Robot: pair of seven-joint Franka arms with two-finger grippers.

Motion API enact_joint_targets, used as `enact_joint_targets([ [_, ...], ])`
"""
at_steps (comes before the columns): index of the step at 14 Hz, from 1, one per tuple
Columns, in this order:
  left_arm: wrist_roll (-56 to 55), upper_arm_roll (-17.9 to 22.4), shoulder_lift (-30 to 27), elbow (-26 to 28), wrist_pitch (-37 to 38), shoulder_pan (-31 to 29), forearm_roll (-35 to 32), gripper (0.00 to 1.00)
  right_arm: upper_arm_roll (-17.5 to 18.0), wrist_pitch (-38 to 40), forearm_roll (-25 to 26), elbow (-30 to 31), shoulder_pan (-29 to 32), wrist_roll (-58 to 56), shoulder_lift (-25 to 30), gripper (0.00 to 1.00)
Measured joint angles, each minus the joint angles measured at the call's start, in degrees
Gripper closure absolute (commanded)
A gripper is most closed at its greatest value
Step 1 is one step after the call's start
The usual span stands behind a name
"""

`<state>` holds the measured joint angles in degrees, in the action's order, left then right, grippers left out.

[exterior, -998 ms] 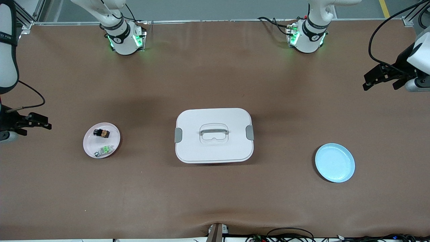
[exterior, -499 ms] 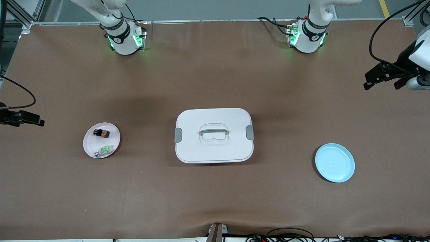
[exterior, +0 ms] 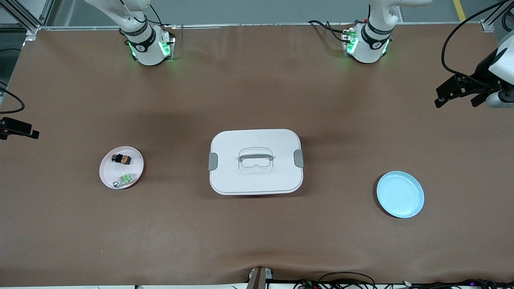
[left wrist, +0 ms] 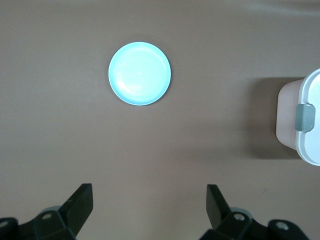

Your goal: Transfer orange switch to right arm and place

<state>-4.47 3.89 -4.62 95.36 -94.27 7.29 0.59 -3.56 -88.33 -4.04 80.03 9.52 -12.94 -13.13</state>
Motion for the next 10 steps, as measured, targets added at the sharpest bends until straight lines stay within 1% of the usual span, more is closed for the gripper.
enact_joint_targets([
  [4, 0.00, 0.00, 0.04, 0.00, 0.00, 0.00, 0.00, 0.00, 0.68, 2.65, 0.45, -0.05, -0.83, 0.27, 2.20, 0.00],
  [10, 0.00, 0.03, 0.06, -0.01, 0.00, -0.02, 0.00, 0.00, 0.78, 4.12, 0.57, -0.38, -0.91, 0.26, 2.86, 0.00],
])
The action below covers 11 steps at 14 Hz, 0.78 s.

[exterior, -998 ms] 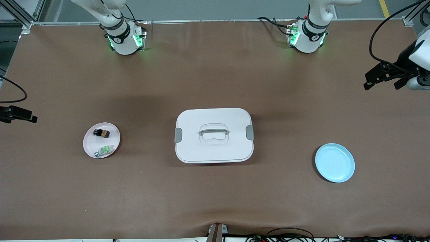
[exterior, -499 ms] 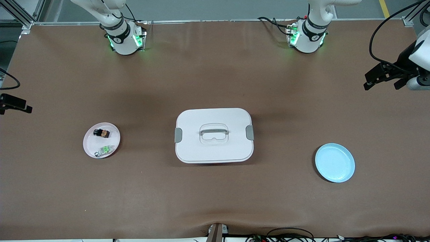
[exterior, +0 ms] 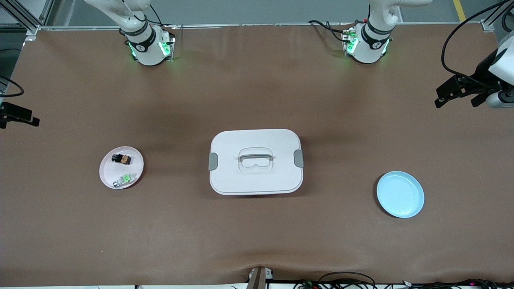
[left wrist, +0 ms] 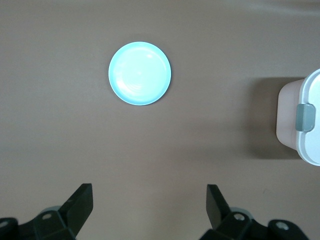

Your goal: Transfer orange switch to right arm and place

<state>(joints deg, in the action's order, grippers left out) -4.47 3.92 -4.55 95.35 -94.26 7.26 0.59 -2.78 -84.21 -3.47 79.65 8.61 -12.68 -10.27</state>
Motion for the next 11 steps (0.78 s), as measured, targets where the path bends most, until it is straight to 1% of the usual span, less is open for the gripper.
enact_joint_targets([
  [1, 0.00, 0.00, 0.00, 0.00, 0.00, 0.00, 0.00, 0.00, 0.04, 0.00, 0.39, -0.32, -0.12, -0.04, 0.11, 0.00],
  [2, 0.00, 0.01, 0.01, 0.00, 0.00, -0.01, 0.00, 0.00, 0.06, 0.00, 1.81, -0.57, -0.70, -0.05, 0.25, 0.00],
  [3, 0.00, 0.01, 0.02, 0.00, 0.00, -0.02, 0.00, 0.00, 0.08, 0.02, 3.58, -0.66, -1.78, -0.01, 0.42, 0.00],
  [5, 0.00, 0.02, 0.05, 0.00, 0.00, -0.03, 0.00, 0.00, 0.11, 0.05, 4.97, -0.73, -3.86, 0.41, 0.99, 0.00],
  [7, 0.00, 0.02, 0.08, 0.00, 0.00, -0.05, 0.00, 0.00, 0.08, 0.13, 4.63, -0.98, -4.42, 0.83, 2.03, 0.00],
  [11, 0.00, 0.03, 0.10, 0.00, 0.00, -0.06, 0.00, 0.00, -0.46, 3.00, 1.79, -1.07, -3.80, 0.89, 5.19, 0.00],
])
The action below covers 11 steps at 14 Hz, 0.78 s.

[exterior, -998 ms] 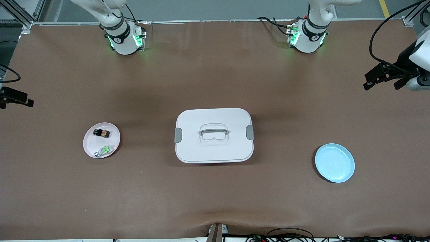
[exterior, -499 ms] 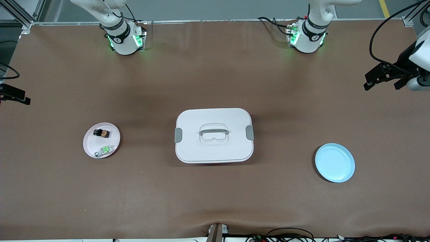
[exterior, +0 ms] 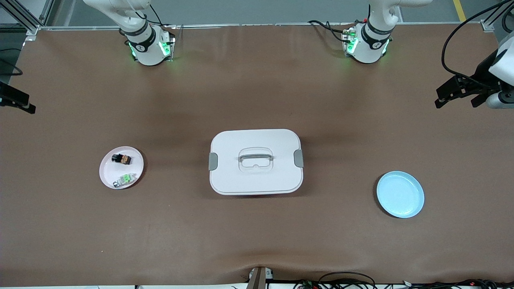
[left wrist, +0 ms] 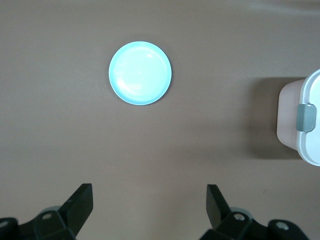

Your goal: Transfer orange switch to right arm and place

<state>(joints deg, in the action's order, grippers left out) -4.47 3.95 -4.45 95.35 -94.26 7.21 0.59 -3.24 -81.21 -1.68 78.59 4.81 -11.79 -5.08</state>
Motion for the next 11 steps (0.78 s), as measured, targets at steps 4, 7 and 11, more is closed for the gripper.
enact_joint_targets([
  [4, 0.00, 0.00, 0.02, 0.00, 0.00, 0.00, 0.00, 0.00, 0.03, 1.17, -0.23, 0.08, 0.00, 0.31, 0.50, 0.00],
  [7, 0.00, 0.00, 0.03, 0.00, 0.06, 0.00, 0.00, 0.00, 0.08, 1.25, -0.22, 0.11, -0.02, 3.56, 0.46, 0.00],
  [11, 0.00, 0.00, 0.04, 0.00, 0.07, 0.00, 0.00, 0.00, 0.23, 4.19, -0.38, 0.08, -0.03, 4.81, 0.49, 0.00],
])
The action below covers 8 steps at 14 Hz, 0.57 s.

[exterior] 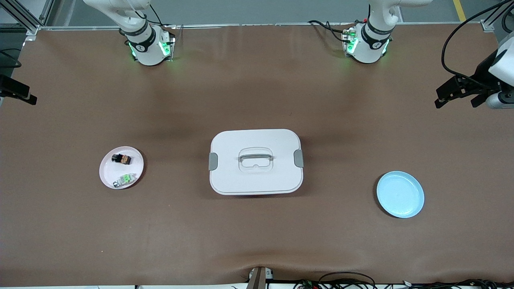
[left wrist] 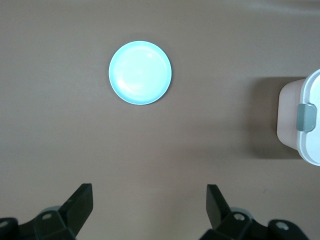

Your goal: Transfer orange switch to right arm and place

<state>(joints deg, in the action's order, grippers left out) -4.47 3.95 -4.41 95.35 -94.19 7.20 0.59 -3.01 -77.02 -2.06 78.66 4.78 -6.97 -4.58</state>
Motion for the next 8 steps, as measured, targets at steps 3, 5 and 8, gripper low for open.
enact_joint_targets([
  [3, 0.00, 0.00, 0.02, 0.00, 0.04, 0.00, 0.00, 0.00, 0.01, 0.50, -0.02, -0.09, 0.00, 0.21, 0.86, 0.00],
  [5, 0.00, 0.00, 0.03, 0.00, 0.04, 0.00, 0.00, 0.00, 0.12, 0.75, -0.11, -0.09, -0.01, 0.23, 1.72, 0.00],
  [8, 0.00, 0.01, 0.03, 0.00, 0.05, -0.02, 0.00, 0.00, 0.32, 0.92, -0.15, -0.08, -0.06, 0.28, 2.23, 0.00],
])
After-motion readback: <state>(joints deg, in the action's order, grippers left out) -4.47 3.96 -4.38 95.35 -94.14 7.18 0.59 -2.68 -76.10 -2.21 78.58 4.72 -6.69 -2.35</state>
